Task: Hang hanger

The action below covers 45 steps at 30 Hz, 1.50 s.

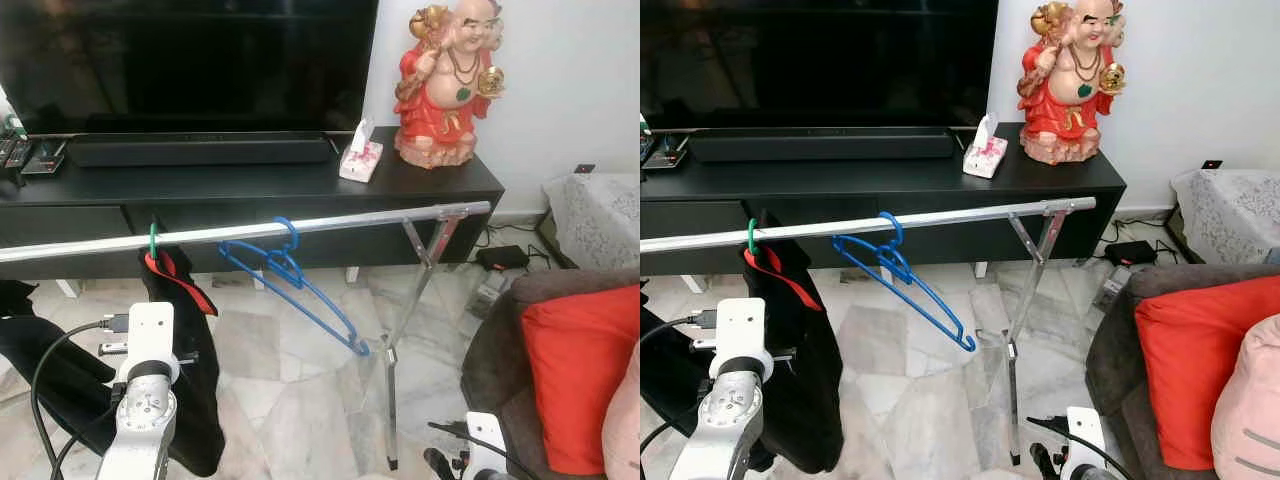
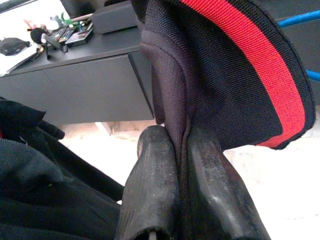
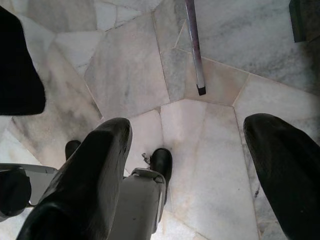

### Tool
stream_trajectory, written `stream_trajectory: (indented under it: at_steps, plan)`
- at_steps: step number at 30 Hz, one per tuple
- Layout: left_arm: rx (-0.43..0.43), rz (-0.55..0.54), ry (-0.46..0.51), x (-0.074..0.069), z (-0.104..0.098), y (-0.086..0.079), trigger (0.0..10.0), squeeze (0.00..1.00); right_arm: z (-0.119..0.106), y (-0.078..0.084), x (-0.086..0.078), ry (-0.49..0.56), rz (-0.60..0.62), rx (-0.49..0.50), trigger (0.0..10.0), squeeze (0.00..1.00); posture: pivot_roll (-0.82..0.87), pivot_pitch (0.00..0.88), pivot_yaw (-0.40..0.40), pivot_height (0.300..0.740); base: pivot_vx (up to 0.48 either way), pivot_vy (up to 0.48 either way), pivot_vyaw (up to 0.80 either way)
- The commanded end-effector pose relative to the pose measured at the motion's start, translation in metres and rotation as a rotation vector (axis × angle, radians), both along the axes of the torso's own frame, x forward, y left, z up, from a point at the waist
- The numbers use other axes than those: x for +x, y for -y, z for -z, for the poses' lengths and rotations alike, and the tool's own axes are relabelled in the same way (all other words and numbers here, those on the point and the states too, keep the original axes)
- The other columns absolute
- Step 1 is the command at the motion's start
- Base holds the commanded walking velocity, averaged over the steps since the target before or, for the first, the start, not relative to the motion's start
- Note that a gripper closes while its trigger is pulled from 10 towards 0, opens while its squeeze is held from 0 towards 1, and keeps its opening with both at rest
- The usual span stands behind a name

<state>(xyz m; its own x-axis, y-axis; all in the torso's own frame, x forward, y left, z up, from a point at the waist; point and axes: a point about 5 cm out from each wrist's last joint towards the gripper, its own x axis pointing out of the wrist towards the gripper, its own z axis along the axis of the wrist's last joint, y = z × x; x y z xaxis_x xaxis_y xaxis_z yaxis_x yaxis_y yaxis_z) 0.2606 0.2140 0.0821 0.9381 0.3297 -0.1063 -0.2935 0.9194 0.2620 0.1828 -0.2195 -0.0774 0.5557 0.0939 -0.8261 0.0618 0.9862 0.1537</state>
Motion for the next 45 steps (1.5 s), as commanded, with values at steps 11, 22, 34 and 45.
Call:
stream_trajectory:
  at_steps: [11,22,34,45]
  plan:
    - [0.046,0.103,0.138,-0.01,-0.017,0.008,0.0,0.0,-0.001,0.004,0.0,0.009,0.022,-0.01,10.0,0.0,0.0,0.0,-0.066,0.74,0.0,0.0,0.0]
    - [-0.021,0.121,0.076,-0.048,0.006,0.012,10.0,0.0,-0.001,0.005,0.001,0.008,0.019,-0.013,10.0,0.0,0.01,0.0,-0.072,0.74,0.0,0.0,0.0]
    - [-0.031,0.12,0.112,-0.045,-0.001,0.009,10.0,0.0,-0.001,0.006,0.0,0.011,0.032,-0.024,10.0,0.0,0.0,0.0,-0.066,0.74,-0.142,0.0,0.0]
    - [-0.031,0.106,0.121,-0.045,-0.005,0.005,10.0,0.0,0.0,0.006,-0.002,0.005,0.032,-0.027,10.0,0.0,0.01,0.0,-0.065,0.74,-0.245,0.0,0.0]
